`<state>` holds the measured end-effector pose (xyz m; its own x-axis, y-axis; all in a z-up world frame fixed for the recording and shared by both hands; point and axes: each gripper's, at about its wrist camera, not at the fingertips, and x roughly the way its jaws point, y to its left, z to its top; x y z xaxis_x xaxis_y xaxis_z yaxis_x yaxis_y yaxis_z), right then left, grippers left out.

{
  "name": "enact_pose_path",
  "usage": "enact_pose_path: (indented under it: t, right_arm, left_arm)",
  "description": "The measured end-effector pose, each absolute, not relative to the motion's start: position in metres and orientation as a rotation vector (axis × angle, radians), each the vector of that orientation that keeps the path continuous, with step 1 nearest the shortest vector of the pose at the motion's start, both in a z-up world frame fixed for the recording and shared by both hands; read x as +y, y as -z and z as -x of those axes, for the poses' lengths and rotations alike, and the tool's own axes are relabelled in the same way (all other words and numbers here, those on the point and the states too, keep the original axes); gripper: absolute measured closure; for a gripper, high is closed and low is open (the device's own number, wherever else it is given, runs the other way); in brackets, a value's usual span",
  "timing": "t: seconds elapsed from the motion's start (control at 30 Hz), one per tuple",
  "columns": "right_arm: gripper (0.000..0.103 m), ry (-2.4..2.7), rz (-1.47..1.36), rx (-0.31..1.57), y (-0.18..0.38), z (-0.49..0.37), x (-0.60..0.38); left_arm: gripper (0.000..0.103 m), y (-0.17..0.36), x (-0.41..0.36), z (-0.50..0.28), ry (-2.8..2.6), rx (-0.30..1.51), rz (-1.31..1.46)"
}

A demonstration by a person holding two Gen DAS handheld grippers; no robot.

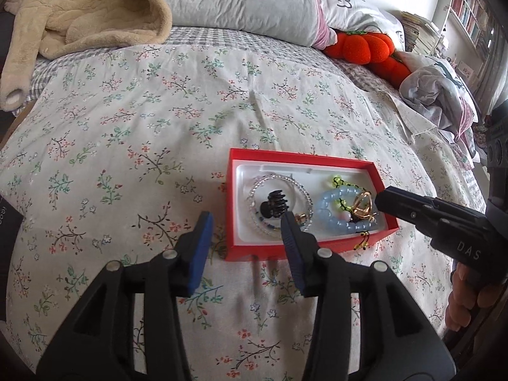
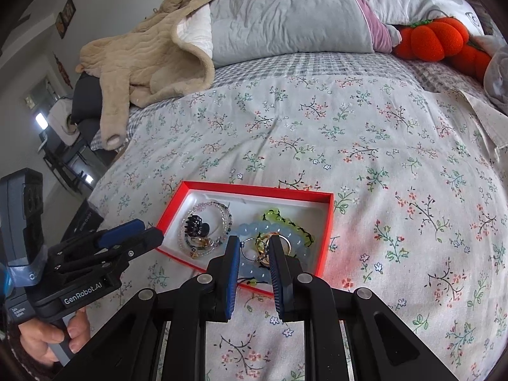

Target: Organize jewelry

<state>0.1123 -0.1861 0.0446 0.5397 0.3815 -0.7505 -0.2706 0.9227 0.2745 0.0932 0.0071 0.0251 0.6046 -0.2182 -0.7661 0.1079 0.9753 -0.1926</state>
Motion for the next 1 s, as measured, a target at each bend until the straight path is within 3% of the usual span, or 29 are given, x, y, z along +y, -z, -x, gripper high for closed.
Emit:
enact_pose_path:
  t: [0.13,0.17,0.2,0.3,0.5,0.6,0.73,1.0]
  right_arm:
    - [0.082,-0.419,-0.189,0.922,-0.043,-0.120,-0.185]
    - [0.081,-0.420,-0.199,0.920,-0.044,-0.121,-0.185]
    - [0.075,-0.417,-0.199,0.917,-0.044,-0.121,-0.185]
    - [0.042,-0.406,-0.202,0.912,-0.045,-0.117,-0.189]
    - [0.040,-0.348,-0.195,0.914,-0.055,-0.100,-0.201]
    - [0.027,-0.290,-0.168,0.908,-0.059,-0.086,-0.206]
    - [0.015,-0.227,-0.146,0.923,-0.061,-0.067,-0.210]
    - [0.008,-0.126,-0.060,0.916,-0.069,-0.024,-0.206]
  left_arm:
    - [0.049,-0.020,0.014,-0.095,0.151,0.934,0.129]
    - [0.041,-0.019,0.016,-0.095,0.136,0.941,0.125]
    - [0.033,-0.018,0.016,-0.094,0.119,0.950,0.117]
    - [0.026,-0.018,0.017,-0.092,0.081,0.956,0.096]
    - [0.015,-0.019,0.017,-0.081,0.007,0.962,0.068]
    - [0.001,-0.019,0.016,-0.072,-0.007,0.976,0.060]
    - [0.001,-0.022,0.011,-0.058,-0.017,0.986,0.031]
    - [0.001,-0.029,0.015,-0.035,-0.065,0.987,0.034]
